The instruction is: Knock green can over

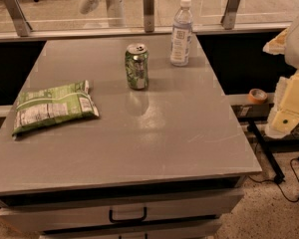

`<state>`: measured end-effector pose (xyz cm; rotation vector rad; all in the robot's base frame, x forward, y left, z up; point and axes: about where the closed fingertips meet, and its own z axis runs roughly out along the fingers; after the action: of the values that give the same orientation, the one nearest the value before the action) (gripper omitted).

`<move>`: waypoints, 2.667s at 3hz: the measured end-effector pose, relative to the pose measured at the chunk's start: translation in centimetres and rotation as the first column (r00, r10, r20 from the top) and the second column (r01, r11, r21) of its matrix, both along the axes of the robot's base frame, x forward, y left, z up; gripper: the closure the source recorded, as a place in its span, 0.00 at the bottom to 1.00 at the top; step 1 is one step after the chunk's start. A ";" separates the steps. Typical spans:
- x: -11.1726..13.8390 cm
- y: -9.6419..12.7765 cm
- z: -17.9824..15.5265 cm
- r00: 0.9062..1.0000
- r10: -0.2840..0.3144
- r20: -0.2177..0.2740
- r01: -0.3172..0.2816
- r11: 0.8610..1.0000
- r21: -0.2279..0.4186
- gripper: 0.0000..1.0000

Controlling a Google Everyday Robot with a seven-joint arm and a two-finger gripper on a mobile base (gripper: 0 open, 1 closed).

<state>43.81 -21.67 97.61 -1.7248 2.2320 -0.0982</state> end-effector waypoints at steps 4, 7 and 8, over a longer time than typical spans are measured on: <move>3.4 8.4 -0.4 0.990 0.134 0.037 -0.139 0.932 0.336 0.00; 10.8 24.0 -2.2 0.993 0.114 0.014 -0.093 0.729 0.678 0.00; 10.9 24.6 -2.1 0.993 0.118 0.014 -0.096 0.728 0.679 0.00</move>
Offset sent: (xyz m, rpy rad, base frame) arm 0.0014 0.0034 -0.0005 0.0382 0.0000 0.0077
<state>54.69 2.97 95.51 -1.4144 1.8214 0.6986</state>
